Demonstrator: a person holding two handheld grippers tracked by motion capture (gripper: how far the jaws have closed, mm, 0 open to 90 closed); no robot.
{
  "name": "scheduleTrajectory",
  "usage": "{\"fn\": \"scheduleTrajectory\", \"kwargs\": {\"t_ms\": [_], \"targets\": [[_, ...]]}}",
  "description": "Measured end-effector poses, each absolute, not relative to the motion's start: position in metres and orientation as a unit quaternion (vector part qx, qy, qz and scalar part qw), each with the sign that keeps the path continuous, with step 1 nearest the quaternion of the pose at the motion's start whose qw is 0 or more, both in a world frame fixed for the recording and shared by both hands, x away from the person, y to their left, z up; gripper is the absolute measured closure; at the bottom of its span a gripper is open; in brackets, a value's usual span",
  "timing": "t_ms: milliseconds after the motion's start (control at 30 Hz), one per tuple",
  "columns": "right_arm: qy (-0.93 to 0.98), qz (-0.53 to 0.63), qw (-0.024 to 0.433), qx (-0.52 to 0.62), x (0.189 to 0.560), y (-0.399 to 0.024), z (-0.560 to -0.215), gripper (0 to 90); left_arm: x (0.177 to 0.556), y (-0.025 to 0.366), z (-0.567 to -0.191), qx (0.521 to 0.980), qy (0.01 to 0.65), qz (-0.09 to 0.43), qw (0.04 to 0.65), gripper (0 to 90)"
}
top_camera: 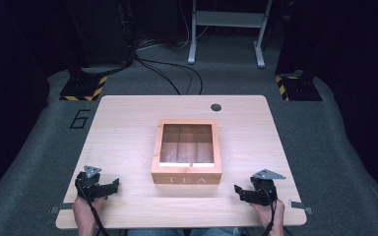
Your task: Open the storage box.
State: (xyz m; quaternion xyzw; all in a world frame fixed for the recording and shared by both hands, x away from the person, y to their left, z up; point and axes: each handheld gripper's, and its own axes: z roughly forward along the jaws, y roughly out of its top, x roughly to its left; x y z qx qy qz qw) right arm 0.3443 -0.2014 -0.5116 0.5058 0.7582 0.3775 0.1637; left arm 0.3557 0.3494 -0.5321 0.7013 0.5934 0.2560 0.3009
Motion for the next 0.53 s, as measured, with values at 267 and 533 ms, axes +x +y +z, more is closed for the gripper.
{"fn": "scheduleTrajectory", "kwargs": {"t_ms": [267,533], "targets": [[0.735,0.354,0.213,0.538,0.343,-0.235,-0.526,17.7,0.356,0.349,-0.532,0.701,0.593,0.256,0.301,2.5],[0.740,0.331,0.236,0.535,0.349,-0.242,-0.529,12.0,0.356,0.349,-0.532,0.700,0.594,0.259,0.300,2.4]]}}
